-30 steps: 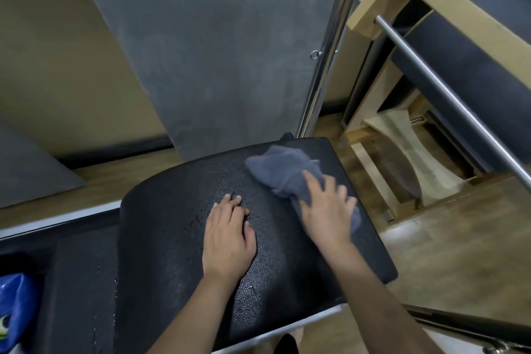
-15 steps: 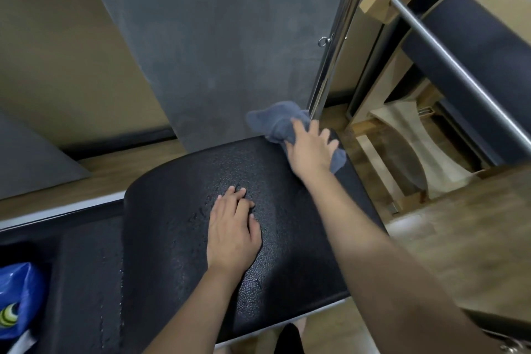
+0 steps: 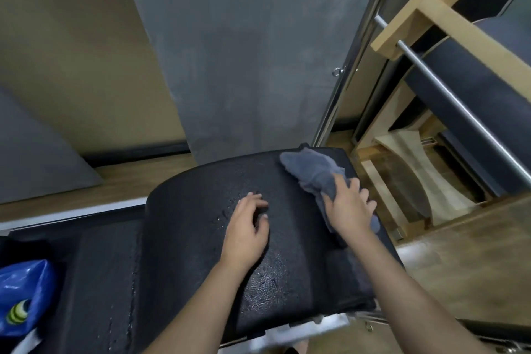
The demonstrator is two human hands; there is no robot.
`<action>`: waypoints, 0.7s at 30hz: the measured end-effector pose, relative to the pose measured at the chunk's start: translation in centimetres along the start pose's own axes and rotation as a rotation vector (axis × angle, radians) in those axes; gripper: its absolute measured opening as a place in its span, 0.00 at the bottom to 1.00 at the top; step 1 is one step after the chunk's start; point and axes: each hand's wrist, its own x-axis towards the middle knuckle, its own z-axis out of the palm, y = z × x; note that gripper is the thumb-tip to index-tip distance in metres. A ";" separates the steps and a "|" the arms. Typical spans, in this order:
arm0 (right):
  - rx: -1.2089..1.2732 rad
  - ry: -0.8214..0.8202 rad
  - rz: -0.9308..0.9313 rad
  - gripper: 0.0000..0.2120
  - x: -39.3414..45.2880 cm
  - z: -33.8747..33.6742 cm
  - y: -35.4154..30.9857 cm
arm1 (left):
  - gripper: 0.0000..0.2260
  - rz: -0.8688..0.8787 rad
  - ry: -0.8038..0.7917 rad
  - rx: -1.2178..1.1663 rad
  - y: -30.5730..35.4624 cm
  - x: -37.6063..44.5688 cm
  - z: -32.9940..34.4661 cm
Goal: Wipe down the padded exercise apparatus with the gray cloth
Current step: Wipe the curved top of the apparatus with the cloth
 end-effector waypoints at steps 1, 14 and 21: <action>0.035 -0.026 0.036 0.24 1.8 -0.6 -0.9 | 0.09 -0.001 0.033 -0.052 0.1 -0.3 -1.0; -0.209 0.097 -0.478 0.32 -6.6 1.1 -11.6 | 0.21 -0.466 0.284 0.054 -6.9 -6.1 -6.0; -0.234 0.067 -0.676 0.39 -14.9 2.6 -4.6 | 0.21 -0.447 0.337 0.097 -7.2 -6.3 -5.4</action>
